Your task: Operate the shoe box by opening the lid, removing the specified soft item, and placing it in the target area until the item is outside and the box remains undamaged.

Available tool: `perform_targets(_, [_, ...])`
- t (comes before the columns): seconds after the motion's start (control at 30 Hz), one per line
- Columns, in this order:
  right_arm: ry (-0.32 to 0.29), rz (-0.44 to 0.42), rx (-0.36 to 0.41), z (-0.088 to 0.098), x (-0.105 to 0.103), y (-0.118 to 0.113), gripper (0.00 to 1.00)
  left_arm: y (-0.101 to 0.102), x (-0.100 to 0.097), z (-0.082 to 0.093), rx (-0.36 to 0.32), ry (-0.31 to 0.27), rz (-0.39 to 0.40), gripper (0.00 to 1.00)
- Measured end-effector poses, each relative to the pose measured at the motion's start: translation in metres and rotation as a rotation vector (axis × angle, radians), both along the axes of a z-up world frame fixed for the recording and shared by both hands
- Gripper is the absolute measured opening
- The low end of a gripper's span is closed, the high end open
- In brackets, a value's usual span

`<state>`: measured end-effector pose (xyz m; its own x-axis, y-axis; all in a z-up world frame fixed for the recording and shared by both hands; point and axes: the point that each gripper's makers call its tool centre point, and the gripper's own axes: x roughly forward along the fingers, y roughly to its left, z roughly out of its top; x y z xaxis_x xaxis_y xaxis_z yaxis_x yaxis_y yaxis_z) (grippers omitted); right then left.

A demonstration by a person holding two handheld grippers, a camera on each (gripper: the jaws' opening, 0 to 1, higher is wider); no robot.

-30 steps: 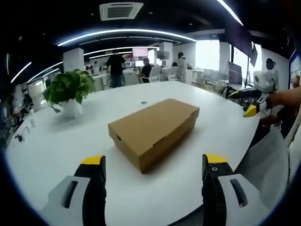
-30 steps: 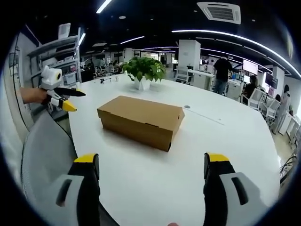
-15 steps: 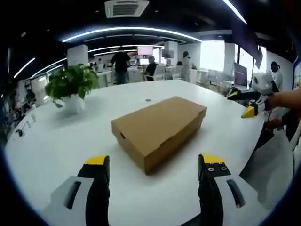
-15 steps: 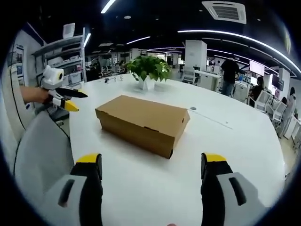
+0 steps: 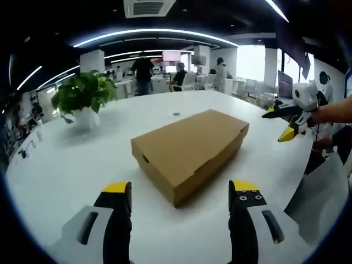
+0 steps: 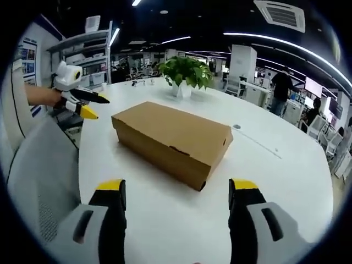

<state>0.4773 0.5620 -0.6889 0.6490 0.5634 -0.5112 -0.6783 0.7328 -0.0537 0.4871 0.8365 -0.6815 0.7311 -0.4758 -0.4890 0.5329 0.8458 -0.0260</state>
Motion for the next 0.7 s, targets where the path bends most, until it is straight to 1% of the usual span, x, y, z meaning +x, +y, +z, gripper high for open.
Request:
perform_targets(0.07, [0.003,0.006,-0.008,-0.002,0.006,0.001,0.71,0.0,0.003,-0.001,-0.004,0.001,0.01,0.71])
perform_targets(0.27, [0.008,0.016,-0.003,-0.001,0.021,0.008,0.7,-0.004,0.011,-0.006,0.0,0.007,0.026,0.7])
perform_targets(0.47, [0.026,0.041,-0.026,-0.009,0.035,0.012,0.69,-0.01,0.019,-0.011,0.008,0.015,0.035,0.69])
perform_targets(0.7, [0.047,0.054,-0.044,-0.02,0.049,0.014,0.67,-0.014,0.022,-0.019,0.021,0.026,0.041,0.66])
